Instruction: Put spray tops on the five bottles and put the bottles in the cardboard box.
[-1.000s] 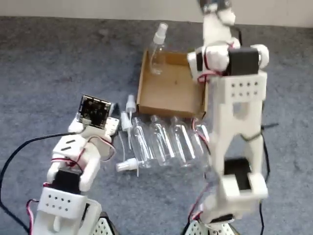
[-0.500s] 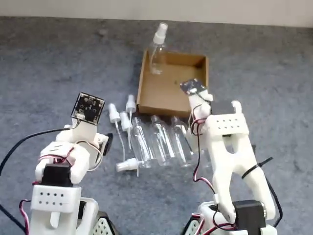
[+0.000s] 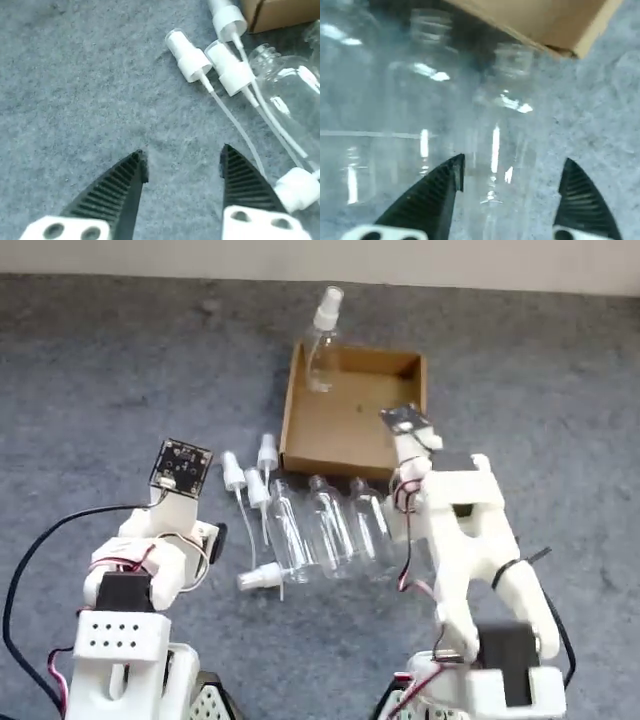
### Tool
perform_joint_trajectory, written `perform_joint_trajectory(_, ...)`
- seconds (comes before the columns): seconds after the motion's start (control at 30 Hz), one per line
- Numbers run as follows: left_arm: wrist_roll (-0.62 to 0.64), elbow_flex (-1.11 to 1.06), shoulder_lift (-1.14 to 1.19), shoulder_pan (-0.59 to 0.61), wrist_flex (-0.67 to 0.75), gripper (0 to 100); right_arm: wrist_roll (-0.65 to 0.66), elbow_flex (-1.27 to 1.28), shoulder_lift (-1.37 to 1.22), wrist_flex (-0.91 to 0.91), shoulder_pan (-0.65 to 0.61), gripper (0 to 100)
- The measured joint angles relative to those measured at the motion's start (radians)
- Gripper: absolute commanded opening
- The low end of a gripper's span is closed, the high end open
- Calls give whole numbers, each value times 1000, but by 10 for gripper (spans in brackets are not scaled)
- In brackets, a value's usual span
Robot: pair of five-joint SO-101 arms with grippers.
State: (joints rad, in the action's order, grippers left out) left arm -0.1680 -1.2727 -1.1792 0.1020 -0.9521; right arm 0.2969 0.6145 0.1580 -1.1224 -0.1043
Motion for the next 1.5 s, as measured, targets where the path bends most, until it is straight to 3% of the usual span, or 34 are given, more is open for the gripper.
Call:
perform_joint_trajectory(0.27,0,-23,0,6,37,196,43,0,-46,31,195,84)
perform_joint_trajectory(0.53,0,-23,0,6,37,196,123,0,-46,35,470,80)
perform_joint_trajectory(0.7,-2,-23,0,6,37,196,147,0,-46,35,559,103)
perform_joint_trajectory(0.9,-2,-23,0,6,37,196,196,0,-46,35,554,264)
perform_joint_trajectory(1.2,-2,-38,0,6,41,196,163,-51,-69,2,466,265)
perform_joint_trajectory(1.5,-2,-41,0,6,41,196,104,-408,-293,-166,456,261)
